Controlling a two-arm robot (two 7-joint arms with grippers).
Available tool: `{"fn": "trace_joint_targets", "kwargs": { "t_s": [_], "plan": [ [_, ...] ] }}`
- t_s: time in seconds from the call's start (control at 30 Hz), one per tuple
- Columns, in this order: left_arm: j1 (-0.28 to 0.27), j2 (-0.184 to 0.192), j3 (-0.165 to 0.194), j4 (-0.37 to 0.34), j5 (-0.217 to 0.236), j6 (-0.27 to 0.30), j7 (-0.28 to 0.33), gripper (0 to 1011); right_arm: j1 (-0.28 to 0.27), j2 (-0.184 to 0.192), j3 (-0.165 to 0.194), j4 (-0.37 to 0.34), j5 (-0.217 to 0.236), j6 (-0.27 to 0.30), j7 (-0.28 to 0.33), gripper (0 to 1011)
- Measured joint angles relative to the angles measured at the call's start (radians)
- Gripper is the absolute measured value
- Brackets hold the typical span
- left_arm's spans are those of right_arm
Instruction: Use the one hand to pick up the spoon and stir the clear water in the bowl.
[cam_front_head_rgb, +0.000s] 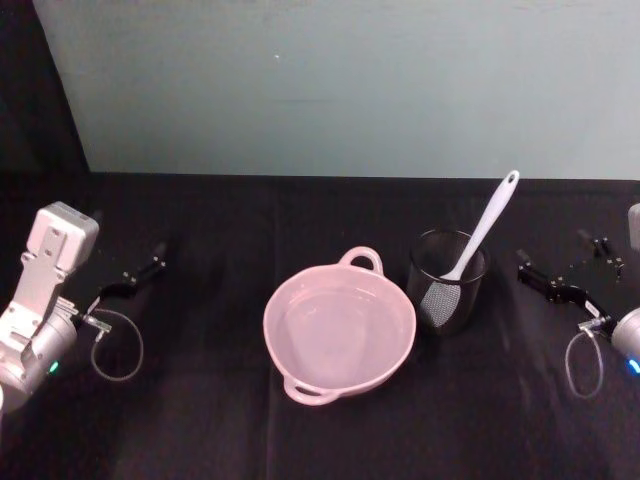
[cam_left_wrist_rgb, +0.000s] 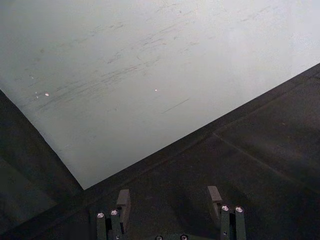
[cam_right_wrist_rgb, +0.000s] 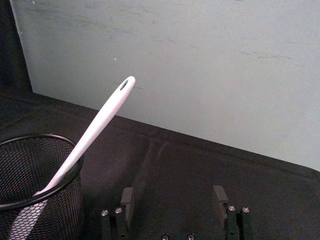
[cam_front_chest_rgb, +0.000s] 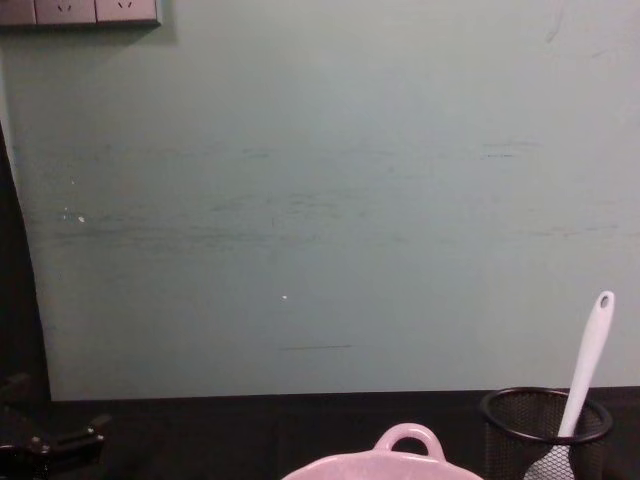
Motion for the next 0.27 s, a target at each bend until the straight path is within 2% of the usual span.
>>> {"fn": "trace_joint_targets", "kwargs": {
  "t_s": [0.27],
  "plan": [
    [0.0,0.0,0.0,0.0,0.0,0.0,0.0,1005,0.0,0.0,0.0,0.0,0.0,0.0,-0.001,1003]
  ]
}}
